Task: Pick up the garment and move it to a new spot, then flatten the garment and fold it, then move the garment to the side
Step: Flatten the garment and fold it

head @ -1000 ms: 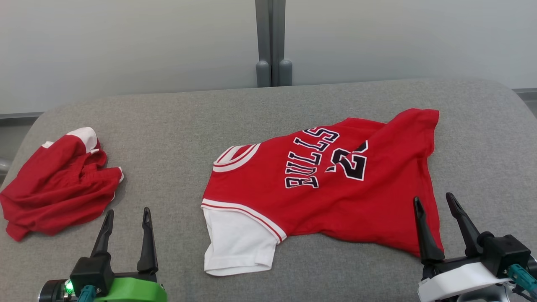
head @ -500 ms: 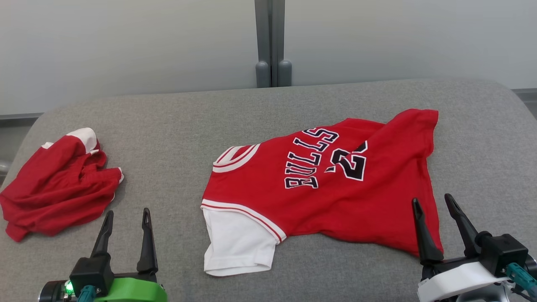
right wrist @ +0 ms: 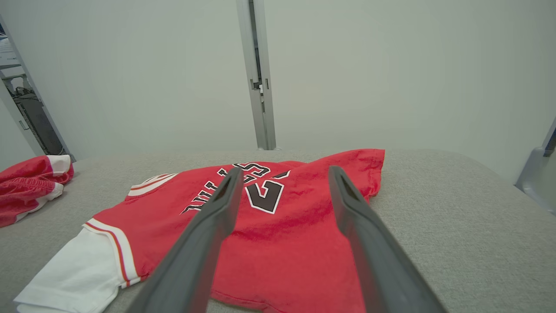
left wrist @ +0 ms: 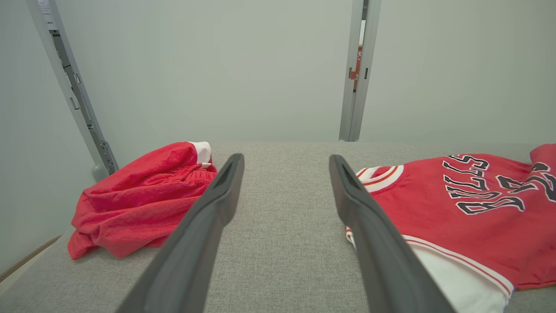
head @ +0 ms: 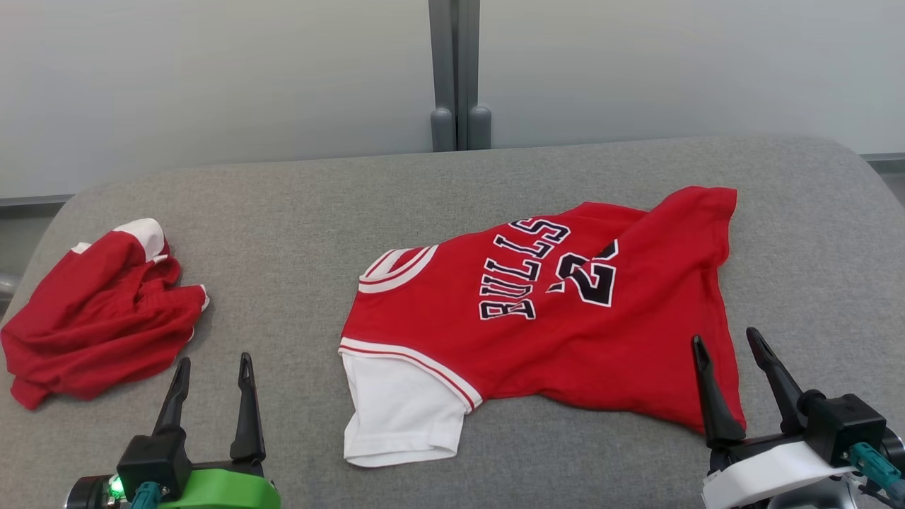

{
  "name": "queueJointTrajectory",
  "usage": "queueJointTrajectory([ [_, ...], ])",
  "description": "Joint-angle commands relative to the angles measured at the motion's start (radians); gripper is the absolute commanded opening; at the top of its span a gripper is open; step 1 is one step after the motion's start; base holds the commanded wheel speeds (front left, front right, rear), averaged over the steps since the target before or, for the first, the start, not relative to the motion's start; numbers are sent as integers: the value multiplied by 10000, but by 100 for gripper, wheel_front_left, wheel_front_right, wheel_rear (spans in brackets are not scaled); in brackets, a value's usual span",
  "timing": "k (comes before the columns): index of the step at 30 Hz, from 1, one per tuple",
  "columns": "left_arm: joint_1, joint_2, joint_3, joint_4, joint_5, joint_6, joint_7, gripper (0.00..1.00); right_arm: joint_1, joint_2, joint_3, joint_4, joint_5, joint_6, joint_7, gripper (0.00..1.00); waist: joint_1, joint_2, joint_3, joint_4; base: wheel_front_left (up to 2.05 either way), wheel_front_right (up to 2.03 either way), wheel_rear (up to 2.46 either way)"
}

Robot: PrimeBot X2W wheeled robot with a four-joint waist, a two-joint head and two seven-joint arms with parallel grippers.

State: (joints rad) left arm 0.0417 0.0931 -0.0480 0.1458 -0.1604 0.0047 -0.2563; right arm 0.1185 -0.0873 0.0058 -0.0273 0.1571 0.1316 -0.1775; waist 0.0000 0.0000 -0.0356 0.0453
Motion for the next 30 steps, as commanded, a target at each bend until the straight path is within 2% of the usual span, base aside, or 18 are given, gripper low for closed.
queueJointTrajectory([
  [1,163,95,0,22,-8,43,-12,100,106,-49,0,-4,-44,-18,7,100,0,0,-4,-2,0,0,0],
  [18,184,141,-93,84,-125,132,-50,100,71,-102,-16,180,27,-18,1,100,0,0,6,-40,0,0,0],
  [30,-273,-57,-906,1120,-89,-197,6,100,-400,-487,-386,1090,-26,-18,-75,100,0,0,333,-122,0,0,0],
])
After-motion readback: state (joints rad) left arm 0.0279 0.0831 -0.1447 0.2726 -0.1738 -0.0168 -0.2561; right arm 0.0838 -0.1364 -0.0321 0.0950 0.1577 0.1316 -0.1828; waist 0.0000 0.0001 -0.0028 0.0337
